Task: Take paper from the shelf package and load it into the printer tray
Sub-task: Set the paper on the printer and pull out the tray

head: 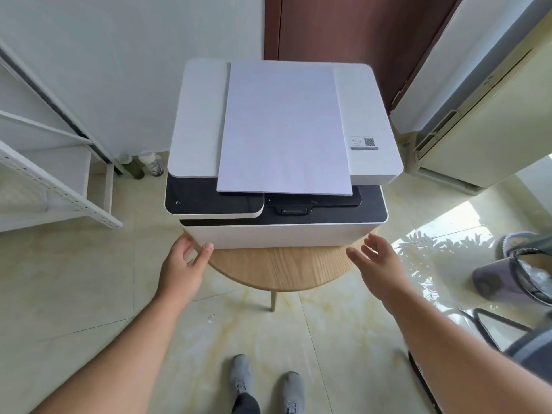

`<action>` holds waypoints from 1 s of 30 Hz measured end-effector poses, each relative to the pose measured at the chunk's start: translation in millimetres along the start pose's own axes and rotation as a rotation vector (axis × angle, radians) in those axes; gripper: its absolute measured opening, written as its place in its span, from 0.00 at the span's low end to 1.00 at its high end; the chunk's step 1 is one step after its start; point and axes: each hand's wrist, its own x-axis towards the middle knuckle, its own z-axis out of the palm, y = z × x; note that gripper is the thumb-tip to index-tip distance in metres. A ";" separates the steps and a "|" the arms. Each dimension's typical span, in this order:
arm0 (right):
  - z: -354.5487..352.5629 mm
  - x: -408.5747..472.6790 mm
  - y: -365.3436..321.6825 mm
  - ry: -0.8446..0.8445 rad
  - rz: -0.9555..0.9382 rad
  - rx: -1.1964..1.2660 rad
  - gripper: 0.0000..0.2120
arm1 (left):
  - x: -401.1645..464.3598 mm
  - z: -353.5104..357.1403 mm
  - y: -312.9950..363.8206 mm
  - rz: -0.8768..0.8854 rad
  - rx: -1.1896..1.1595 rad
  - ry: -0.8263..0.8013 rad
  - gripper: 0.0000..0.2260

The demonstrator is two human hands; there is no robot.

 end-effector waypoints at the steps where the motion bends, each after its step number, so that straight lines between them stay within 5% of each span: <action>1: 4.0 7.9 6.7 -0.011 -0.003 0.011 0.35 | 4.0 5.5 -8.7 0.004 -0.012 0.002 0.16; 13: 27.6 54.7 57.4 0.000 -0.125 0.096 0.33 | 29.1 29.4 -50.5 0.039 -0.157 0.158 0.18; 30: 47.0 71.0 70.1 0.261 -0.193 0.066 0.27 | 27.4 45.4 -54.9 0.077 -0.179 0.292 0.13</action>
